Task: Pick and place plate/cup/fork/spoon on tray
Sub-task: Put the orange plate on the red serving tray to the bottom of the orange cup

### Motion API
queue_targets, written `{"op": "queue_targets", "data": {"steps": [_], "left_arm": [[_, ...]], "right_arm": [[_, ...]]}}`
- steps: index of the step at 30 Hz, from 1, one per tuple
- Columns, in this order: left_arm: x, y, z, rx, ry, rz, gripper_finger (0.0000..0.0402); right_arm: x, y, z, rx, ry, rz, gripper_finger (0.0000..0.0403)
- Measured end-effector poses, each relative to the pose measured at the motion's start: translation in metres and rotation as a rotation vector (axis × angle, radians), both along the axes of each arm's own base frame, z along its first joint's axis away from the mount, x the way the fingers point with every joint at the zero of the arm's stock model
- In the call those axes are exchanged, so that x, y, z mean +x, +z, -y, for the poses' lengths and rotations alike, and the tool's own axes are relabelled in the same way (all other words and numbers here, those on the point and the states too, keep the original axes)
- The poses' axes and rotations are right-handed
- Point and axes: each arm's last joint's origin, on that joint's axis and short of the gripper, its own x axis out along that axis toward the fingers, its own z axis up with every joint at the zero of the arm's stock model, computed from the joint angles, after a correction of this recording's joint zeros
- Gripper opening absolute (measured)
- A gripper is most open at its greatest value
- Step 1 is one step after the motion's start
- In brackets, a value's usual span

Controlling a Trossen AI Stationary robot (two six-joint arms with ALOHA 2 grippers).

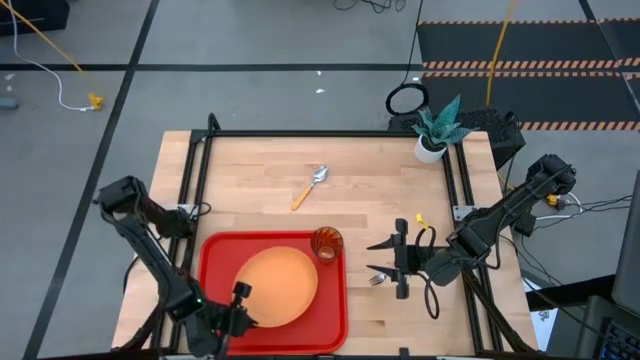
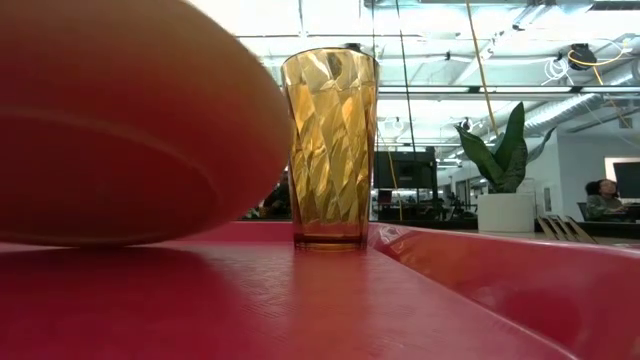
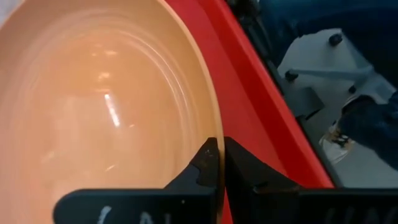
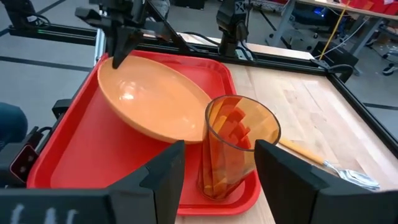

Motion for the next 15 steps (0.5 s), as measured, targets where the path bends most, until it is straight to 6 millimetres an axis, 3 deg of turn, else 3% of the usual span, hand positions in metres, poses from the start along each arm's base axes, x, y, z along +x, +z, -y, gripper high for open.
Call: {"op": "queue_targets", "data": {"steps": [15], "left_arm": [[0.009, -0.031, 0.007, 0.086, -0.032, -0.042, 0.0019]], "right_arm": [[0.0, 0.0, 0.0, -0.003, 0.003, -0.001, 0.0187]]}}
